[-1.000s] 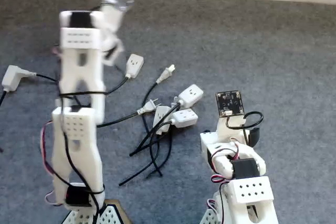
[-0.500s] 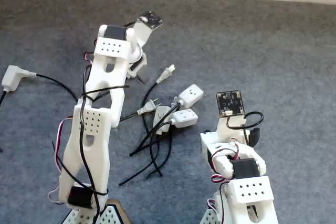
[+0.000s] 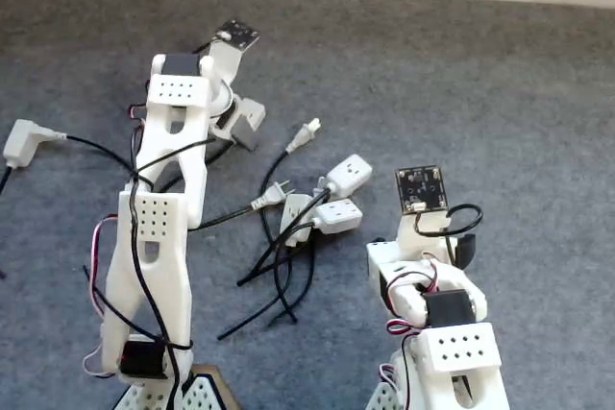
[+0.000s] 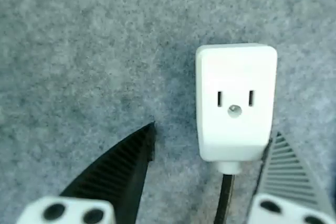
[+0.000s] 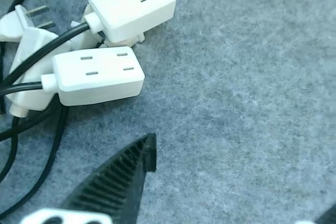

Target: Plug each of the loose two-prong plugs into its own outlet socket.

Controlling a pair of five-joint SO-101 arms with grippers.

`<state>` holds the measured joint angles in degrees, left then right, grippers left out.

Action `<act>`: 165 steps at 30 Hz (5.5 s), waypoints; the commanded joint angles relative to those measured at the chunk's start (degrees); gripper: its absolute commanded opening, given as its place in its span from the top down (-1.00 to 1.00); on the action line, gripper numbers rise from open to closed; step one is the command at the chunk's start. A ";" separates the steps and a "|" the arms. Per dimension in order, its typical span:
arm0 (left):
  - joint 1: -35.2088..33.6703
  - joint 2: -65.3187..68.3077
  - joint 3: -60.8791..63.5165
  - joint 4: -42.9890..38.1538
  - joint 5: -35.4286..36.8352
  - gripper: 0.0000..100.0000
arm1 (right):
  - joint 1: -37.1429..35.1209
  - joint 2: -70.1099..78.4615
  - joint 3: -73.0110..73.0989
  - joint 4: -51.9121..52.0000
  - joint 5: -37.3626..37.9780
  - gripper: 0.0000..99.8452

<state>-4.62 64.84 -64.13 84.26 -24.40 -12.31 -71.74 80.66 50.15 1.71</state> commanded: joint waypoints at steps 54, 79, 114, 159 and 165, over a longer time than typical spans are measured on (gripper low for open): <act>-5.23 -0.57 -9.63 -7.74 0.00 0.56 | 0.31 -0.57 -0.13 -1.10 0.70 0.01; -1.01 -0.22 -21.58 2.29 -0.26 0.45 | 0.31 -0.57 -0.13 -1.10 0.70 0.01; -5.67 -3.74 -22.73 18.99 -1.23 0.99 | 0.31 -0.57 -0.13 -1.01 0.70 0.01; 4.00 -79.69 112.04 -18.81 -41.14 0.98 | 0.22 -0.75 1.19 -1.27 0.70 0.01; 4.35 -79.78 110.11 -18.90 -38.95 0.86 | 0.22 -0.75 1.19 -1.27 0.70 0.01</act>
<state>-1.01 -14.81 48.75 66.77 -64.84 -12.31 -71.74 82.24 49.80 1.71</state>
